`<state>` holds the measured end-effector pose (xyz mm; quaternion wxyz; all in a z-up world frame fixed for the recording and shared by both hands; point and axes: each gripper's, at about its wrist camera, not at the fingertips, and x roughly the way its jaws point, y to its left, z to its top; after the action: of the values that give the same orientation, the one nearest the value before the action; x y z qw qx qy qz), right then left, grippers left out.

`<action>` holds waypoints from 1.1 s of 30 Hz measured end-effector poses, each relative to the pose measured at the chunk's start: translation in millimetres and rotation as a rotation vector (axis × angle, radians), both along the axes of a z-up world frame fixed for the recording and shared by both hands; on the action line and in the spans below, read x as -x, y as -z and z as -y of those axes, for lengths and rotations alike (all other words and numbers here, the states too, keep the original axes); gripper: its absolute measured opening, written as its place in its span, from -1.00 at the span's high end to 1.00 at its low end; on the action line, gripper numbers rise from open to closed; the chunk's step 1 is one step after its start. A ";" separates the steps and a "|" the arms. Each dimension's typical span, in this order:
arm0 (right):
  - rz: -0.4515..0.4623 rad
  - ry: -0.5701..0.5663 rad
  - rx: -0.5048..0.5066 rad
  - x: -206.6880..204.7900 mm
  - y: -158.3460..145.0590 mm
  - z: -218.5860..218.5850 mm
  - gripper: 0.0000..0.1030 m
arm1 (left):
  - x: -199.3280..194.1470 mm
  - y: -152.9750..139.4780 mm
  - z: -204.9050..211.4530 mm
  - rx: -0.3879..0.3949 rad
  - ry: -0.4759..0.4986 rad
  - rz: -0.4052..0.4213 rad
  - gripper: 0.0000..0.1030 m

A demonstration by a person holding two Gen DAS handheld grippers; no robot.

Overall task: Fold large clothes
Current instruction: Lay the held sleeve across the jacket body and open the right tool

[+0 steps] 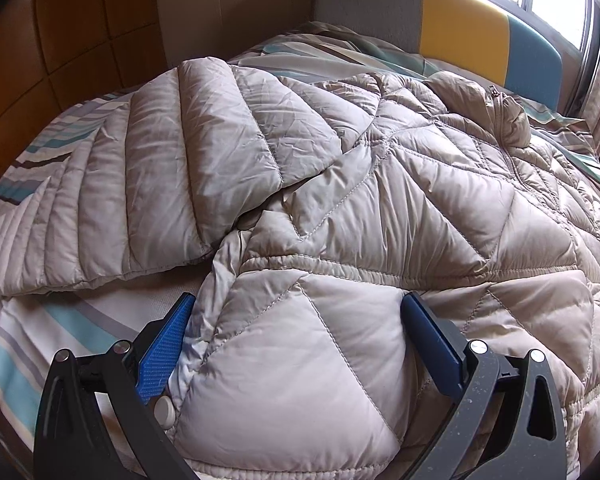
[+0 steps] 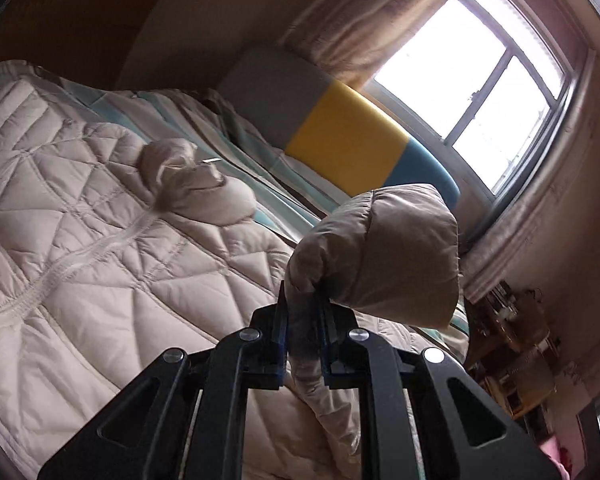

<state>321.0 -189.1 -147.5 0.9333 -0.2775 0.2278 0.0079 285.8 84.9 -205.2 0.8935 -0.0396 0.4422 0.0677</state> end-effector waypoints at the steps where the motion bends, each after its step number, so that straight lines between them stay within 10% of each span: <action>1: -0.013 -0.029 -0.008 -5.1 1.5 -10.3 0.78 | 0.8 0.1 -0.6 0.002 0.000 0.000 -0.94; 14: -0.237 -0.371 -0.174 -13.7 42.3 -96.6 0.75 | 0.9 -1.0 3.6 -0.004 -0.008 0.002 -0.94; 18: -0.295 -0.384 -0.176 -15.6 50.7 -96.4 0.39 | -0.8 -1.8 3.8 0.004 -0.006 -0.010 -0.94; 21: -0.233 -0.395 -0.277 -1.1 25.9 -77.6 -0.31 | -2.6 -12.1 3.5 0.014 -0.007 -0.031 -0.94; 26: -0.002 -0.313 -0.419 33.6 -19.5 -25.6 -0.47 | 7.5 -57.1 12.9 0.096 -0.012 0.084 -0.94; 33: 0.263 0.209 -0.721 59.7 -36.6 94.2 -0.69 | -21.0 -87.0 98.2 0.083 0.183 0.125 -0.94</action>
<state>261.3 -283.3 -110.9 0.9878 0.0940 0.1160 -0.0433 306.8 -13.3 -118.2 0.9192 -0.0402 0.3901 -0.0353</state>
